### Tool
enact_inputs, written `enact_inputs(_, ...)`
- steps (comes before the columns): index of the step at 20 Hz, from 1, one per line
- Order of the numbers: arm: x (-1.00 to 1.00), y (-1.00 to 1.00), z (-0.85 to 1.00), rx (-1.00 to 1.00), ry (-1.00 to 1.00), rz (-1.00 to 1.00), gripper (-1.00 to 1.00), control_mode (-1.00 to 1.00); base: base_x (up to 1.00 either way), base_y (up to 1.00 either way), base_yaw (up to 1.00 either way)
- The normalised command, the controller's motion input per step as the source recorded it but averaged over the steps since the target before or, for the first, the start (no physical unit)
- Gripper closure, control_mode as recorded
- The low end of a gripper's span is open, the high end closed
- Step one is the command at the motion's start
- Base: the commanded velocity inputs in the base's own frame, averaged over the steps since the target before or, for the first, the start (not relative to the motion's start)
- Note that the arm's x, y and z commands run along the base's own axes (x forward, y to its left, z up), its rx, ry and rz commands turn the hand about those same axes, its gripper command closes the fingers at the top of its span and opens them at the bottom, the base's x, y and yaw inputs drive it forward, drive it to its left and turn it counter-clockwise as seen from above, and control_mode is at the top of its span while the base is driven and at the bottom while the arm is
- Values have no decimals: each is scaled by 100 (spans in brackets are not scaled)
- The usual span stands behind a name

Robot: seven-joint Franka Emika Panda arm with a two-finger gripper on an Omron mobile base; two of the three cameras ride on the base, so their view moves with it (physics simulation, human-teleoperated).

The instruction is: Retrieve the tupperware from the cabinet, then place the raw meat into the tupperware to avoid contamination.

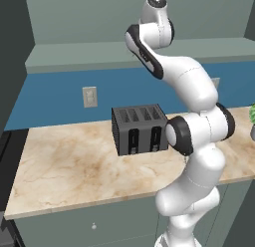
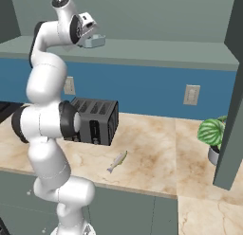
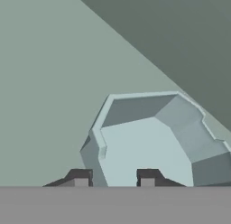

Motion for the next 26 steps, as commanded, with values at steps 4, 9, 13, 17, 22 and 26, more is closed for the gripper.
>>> enact_inputs(4, -51, 12, 0, 0, -3, 0, 100, -100, 0, 0, 0)
enact_inputs(9, -82, 12, 0, -1, -6, 3, 100, -100, 0, 0, 0)
enact_inputs(13, -100, 4, -4, -2, -6, 5, 100, -100, 0, 0, 0)
enact_inputs(17, -100, 0, -15, -1, -3, 5, 100, -100, 0, 0, 0)
enact_inputs(22, -100, -12, -27, 0, 0, 4, 100, -100, 0, 0, 0)
enact_inputs(26, -88, -22, -40, 0, 0, 3, 100, -100, 0, 0, 0)
